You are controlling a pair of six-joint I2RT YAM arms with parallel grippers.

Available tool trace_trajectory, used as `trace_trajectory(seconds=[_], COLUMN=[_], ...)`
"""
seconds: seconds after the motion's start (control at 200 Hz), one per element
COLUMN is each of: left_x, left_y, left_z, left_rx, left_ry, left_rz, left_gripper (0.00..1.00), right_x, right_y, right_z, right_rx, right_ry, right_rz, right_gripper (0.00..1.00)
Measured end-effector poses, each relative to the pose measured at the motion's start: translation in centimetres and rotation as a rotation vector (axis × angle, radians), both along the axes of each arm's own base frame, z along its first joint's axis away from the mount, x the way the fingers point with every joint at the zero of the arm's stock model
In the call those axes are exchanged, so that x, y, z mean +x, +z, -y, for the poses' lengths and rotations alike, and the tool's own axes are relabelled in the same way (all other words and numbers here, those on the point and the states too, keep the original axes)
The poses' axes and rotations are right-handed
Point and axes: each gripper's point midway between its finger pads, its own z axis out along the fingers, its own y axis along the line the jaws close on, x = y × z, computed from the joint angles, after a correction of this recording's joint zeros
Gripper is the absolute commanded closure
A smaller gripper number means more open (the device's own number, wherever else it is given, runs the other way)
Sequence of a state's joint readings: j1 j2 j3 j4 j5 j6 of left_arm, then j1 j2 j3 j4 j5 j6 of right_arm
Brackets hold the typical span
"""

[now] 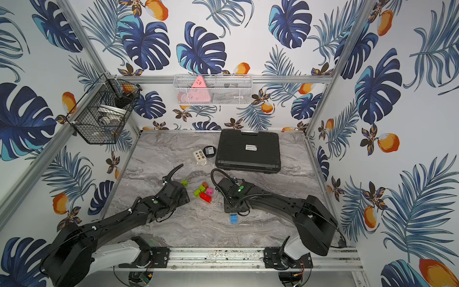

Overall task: Assemble the letter h with lego
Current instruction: Pick up the lego brick from the center of the board, then assemble the lego brick with the lego brick.

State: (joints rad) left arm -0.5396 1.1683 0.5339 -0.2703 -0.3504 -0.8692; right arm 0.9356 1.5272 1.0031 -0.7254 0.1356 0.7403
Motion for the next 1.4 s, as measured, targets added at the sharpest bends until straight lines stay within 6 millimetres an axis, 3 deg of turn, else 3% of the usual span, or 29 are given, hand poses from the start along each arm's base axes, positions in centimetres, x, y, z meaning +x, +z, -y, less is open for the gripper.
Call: trace_trajectory(seconds=[0.11, 0.265, 0.36, 0.866, 1.041, 1.196, 1.401], left_x=[0.0, 0.0, 0.0, -0.1, -0.1, -0.1, 0.0], left_y=[0.0, -0.2, -0.2, -0.4, -0.4, -0.4, -0.3], left_z=[0.0, 0.0, 0.0, 0.0, 0.0, 0.0, 0.0], left_rx=[0.001, 0.003, 0.004, 0.007, 0.007, 0.007, 0.008], left_ry=[0.000, 0.000, 0.000, 0.000, 0.000, 0.000, 0.000], left_rz=[-0.001, -0.006, -0.007, -0.012, -0.012, -0.012, -0.011], left_gripper=[0.18, 0.18, 0.18, 0.18, 0.18, 0.18, 0.18], right_x=[-0.6, -1.4, -1.2, 0.0, 0.7, 4.3, 8.3], right_y=[-0.9, -2.3, -2.7, -5.8, -3.7, 1.7, 4.3], right_z=[0.2, 0.7, 0.8, 0.8, 0.8, 0.5, 2.2], right_rx=[-0.003, -0.025, -0.035, -0.117, -0.110, -0.029, -0.054], right_ry=[0.004, 0.003, 0.002, 0.030, 0.050, 0.059, 0.084], right_rz=[-0.033, -0.069, -0.062, -0.037, -0.052, 0.044, 0.078], right_gripper=[0.53, 0.69, 0.74, 0.75, 0.74, 0.73, 0.72])
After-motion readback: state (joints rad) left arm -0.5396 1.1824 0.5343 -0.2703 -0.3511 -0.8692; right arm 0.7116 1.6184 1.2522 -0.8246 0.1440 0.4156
